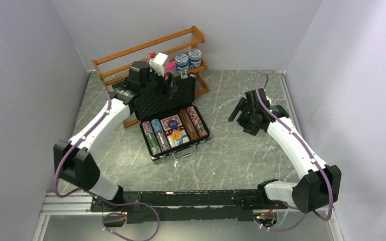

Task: Pack up texas hold em set

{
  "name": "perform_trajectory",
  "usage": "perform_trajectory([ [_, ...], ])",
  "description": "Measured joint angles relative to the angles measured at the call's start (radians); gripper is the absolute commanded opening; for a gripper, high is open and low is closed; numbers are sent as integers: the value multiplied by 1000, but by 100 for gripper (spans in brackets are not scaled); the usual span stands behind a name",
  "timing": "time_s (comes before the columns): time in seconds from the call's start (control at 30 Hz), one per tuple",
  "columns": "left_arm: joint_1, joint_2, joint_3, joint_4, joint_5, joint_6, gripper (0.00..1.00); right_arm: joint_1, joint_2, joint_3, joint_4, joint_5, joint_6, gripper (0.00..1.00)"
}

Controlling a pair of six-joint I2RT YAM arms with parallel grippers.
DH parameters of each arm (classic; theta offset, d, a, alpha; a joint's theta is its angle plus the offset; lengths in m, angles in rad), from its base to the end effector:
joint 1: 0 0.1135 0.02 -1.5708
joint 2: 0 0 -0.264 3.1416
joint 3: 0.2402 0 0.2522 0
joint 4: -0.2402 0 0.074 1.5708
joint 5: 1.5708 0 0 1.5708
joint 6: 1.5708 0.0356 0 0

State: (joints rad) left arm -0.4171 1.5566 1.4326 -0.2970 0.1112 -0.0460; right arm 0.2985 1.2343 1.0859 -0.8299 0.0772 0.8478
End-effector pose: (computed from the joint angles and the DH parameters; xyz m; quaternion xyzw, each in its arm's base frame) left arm 0.3336 -0.1521 0.3620 0.1843 0.8180 -0.1700 0.5177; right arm 0.2351 0.0695 0.2950 0.2701 0.9168 0.1272 0.2651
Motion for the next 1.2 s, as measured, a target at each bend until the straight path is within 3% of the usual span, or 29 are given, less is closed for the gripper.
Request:
perform_trajectory([
  [0.37,-45,-297,-321,19,257,-127,81,-2,125,61,14,-38,-5,77],
  [0.53,-43,-362,-433,18,472,-122,82,-2,186,76,35,-76,-8,75],
  [0.67,-38,-385,-477,17,567,-121,84,-2,198,76,45,-87,-3,75],
  [0.8,-37,-391,-483,23,569,-121,85,-2,198,69,59,-97,1,70],
  [0.93,-37,-367,-484,32,508,-127,78,-2,182,9,137,-167,-13,65],
  [1.1,-37,-253,-523,80,388,-165,78,11,86,-202,340,-333,-13,70],
  [1.2,-40,-197,-579,102,320,-206,78,50,75,-249,394,-377,-14,72],
])
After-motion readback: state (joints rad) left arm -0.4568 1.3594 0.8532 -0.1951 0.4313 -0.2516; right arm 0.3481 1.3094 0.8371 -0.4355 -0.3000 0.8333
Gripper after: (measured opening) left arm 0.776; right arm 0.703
